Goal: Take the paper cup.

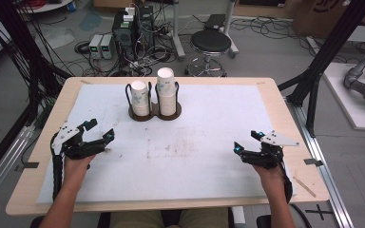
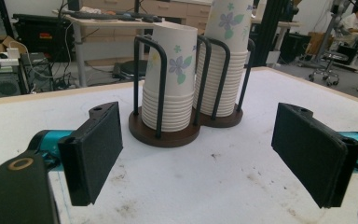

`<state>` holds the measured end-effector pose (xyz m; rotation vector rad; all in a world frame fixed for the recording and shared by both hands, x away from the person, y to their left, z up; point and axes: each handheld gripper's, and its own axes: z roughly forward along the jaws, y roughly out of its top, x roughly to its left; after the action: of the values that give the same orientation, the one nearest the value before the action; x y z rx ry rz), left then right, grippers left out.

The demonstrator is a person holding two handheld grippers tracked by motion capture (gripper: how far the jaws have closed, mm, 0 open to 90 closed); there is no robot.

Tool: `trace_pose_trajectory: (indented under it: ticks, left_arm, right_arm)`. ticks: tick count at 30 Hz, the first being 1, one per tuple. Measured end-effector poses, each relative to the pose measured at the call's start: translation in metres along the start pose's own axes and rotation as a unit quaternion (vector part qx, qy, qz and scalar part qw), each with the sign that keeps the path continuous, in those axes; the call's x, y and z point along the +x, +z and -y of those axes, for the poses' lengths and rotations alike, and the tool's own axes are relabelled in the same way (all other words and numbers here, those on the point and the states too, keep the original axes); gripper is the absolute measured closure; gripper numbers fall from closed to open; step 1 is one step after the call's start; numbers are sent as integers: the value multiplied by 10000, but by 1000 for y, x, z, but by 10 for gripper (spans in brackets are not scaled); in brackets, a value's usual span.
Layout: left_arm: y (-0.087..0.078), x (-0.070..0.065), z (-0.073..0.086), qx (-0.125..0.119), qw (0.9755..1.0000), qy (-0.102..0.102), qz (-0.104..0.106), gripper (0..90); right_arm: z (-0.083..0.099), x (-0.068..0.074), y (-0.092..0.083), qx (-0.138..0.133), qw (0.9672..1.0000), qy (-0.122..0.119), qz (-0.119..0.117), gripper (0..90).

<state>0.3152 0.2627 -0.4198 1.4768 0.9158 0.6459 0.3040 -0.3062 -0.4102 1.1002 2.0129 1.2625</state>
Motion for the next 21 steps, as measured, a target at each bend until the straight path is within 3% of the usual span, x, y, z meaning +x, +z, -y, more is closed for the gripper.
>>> trace_pose_trajectory:
  ticks: [7, 14, 21]
  left_arm:
    - [7, 2, -4, -27, 9998, -159, 97, 162]
    - [12, 8, -19, -63, 9993, -298, 219, 163]
    - [31, 18, -50, 8, 9991, -230, 359, 163]
  right_arm:
    - [2, 1, 0, 47, 10000, 57, -58, 180]
    - [1, 6, -3, 19, 10000, 6, -70, 180]
    - [-1, 7, 2, 42, 9999, 18, -116, 180]
